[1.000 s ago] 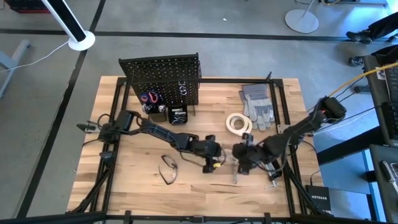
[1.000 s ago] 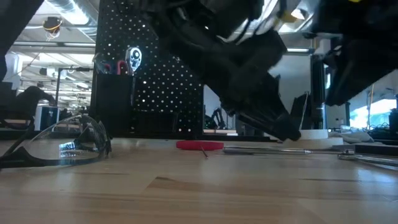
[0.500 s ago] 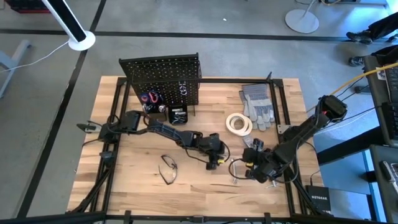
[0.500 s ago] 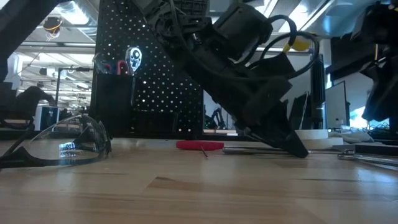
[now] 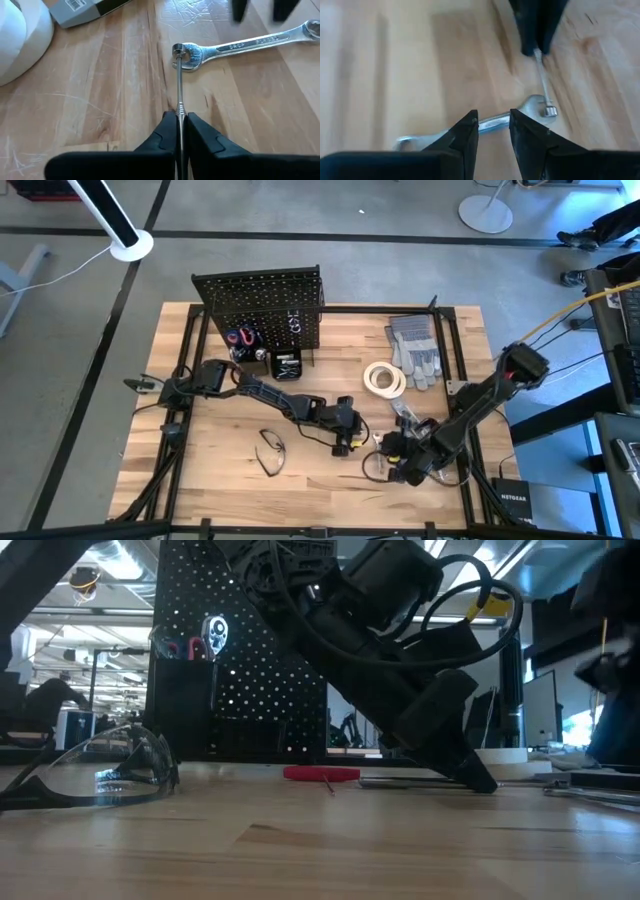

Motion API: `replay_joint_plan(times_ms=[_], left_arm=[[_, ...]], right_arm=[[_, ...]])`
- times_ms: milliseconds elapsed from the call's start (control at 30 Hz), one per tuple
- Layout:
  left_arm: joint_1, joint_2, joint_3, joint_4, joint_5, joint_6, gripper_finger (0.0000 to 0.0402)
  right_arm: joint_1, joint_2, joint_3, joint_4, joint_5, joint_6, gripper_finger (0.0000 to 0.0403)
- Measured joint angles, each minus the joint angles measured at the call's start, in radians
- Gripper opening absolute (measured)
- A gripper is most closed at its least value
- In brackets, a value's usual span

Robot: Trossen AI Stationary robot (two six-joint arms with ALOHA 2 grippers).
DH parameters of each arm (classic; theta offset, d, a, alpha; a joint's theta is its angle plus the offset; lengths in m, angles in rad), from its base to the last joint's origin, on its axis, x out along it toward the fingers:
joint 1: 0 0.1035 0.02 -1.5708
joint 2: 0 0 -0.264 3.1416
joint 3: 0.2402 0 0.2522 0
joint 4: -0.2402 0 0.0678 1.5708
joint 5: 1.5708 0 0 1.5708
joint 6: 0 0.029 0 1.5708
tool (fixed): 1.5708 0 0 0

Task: Hang tools onto peg board
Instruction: Put the fork tube into the left pegboard organizer bin

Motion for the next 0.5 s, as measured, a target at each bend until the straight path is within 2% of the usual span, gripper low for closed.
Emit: replay_joint_plan(times_ms=[167, 300, 433, 500], left_arm=[[-0.002, -0.002, -0.001, 0.000, -0.007, -0.005, 0.0010], [-0.003, -0.002, -0.001, 0.000, -0.013, -0.020, 0.0010], [-0.011, -0.010, -0.001, -0.014, -0.105, -0.040, 0.0010], [-0.012, -0.018, -0.002, -0.047, -0.183, -0.056, 0.0009]], right_arm=[[0.000, 0.129, 0.003, 0.047, 0.070, 0.045, 0.0107], [0.000, 0.187, 0.005, 0.072, 0.074, 0.092, 0.0072], [0.006, 0.201, 0.005, 0.074, 0.079, 0.130, 0.0022], [0.010, 0.203, 0.005, 0.076, 0.074, 0.134, 0.0007]])
